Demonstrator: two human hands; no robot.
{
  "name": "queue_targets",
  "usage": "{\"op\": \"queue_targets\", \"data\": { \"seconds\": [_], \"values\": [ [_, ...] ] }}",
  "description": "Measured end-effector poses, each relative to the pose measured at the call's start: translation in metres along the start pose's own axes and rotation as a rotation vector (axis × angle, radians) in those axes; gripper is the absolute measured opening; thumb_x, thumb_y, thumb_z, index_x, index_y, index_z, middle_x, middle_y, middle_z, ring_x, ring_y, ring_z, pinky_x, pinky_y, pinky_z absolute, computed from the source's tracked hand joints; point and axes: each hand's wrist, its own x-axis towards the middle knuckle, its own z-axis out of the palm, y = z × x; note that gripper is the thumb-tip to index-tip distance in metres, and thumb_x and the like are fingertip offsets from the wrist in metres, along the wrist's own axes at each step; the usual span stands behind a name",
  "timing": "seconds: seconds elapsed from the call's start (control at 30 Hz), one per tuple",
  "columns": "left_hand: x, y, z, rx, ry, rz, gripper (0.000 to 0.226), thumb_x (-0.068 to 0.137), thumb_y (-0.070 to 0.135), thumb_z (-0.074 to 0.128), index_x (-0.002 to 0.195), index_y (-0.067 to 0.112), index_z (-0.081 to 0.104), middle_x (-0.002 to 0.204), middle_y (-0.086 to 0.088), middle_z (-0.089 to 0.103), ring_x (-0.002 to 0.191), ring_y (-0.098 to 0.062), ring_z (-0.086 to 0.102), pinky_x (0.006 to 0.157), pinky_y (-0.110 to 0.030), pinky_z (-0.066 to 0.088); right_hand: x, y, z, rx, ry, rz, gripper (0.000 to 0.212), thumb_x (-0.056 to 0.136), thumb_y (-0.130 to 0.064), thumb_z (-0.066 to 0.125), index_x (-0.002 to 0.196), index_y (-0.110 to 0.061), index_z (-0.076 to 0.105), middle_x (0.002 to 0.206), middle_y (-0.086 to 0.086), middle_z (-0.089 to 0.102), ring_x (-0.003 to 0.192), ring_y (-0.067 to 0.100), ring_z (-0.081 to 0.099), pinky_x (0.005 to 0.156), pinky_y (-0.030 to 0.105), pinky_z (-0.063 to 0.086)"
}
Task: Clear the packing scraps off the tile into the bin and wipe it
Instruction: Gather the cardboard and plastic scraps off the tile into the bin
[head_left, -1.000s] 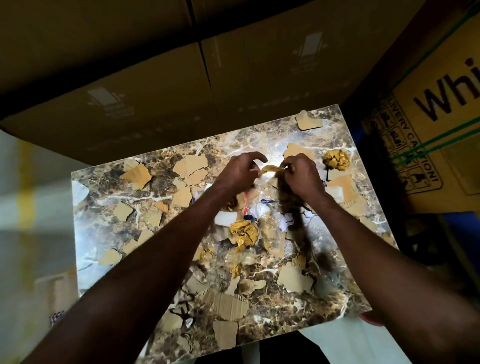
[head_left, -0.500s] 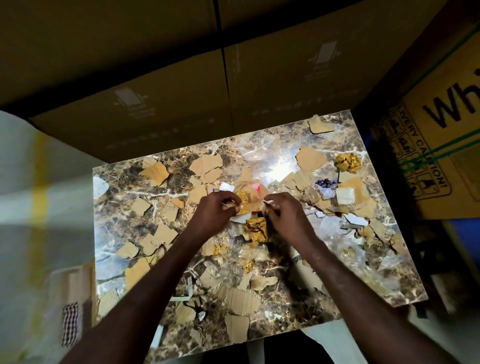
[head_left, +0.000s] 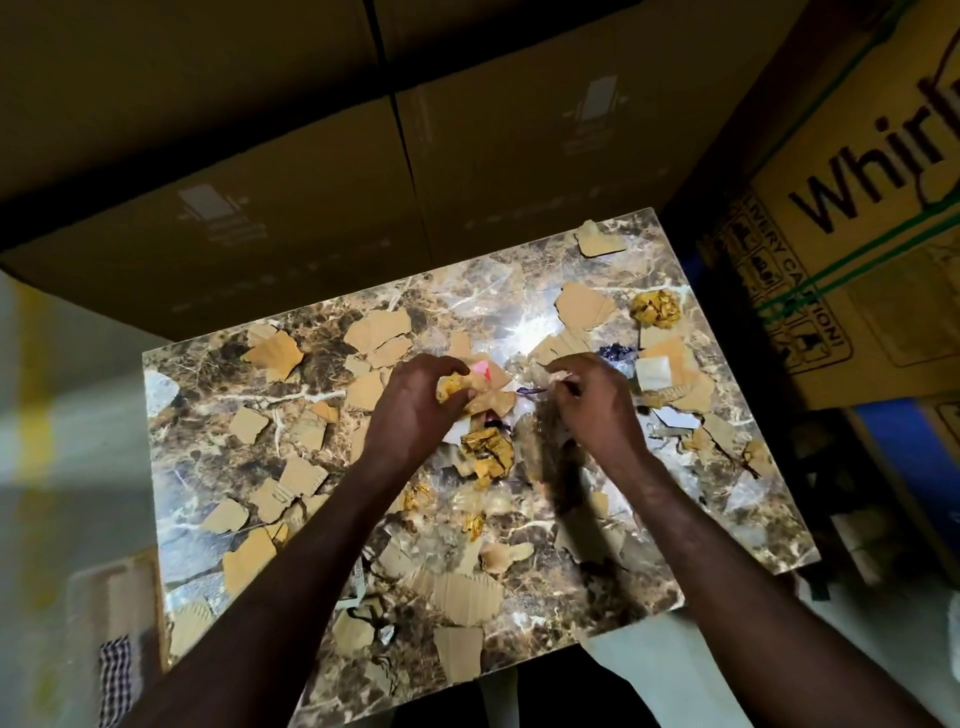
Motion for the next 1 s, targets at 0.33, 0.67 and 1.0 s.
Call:
{"op": "queue_targets", "data": {
  "seconds": [0.33,0.67,1.0],
  "values": [
    [0.072,0.086,0.078,0.017,-0.149,0.168,0.03,0.097,0.023,0.078,0.126,0.024,0.073,0.113,-0.005,0.072,0.102,-0.021,0.068,0.091,-0.038,0.057,0.031,0.064,-0.061,-0.259,0.121,0.169,0.031,0.097,-0.017,0.073,0.128,-0.021,0.074,0.129,0.01,0.07,0.114,0.034,0.067,0.088,0.036,0.054],
    [0.091,0.097,0.15,0.395,-0.291,0.292,0.051,0.086,0.021,0.084,0.135,0.023,0.069,0.118,-0.012,0.068,0.108,-0.035,0.062,0.086,-0.042,0.054,0.044,0.079,-0.043,-0.273,-0.045,0.19,0.038,0.103,-0.022,0.063,0.14,-0.025,0.064,0.126,0.015,0.071,0.113,0.041,0.068,0.091,0.044,0.055],
    [0.088,0.095,0.149,0.189,-0.251,0.216,0.031,0.099,0.007,0.063,0.128,0.013,0.069,0.121,-0.015,0.061,0.106,-0.034,0.064,0.086,-0.036,0.052,0.039,0.08,-0.032,-0.27,0.006,0.195,0.034,0.098,-0.017,0.068,0.131,-0.019,0.066,0.111,0.015,0.068,0.099,0.04,0.069,0.078,0.039,0.053]
  ]
}}
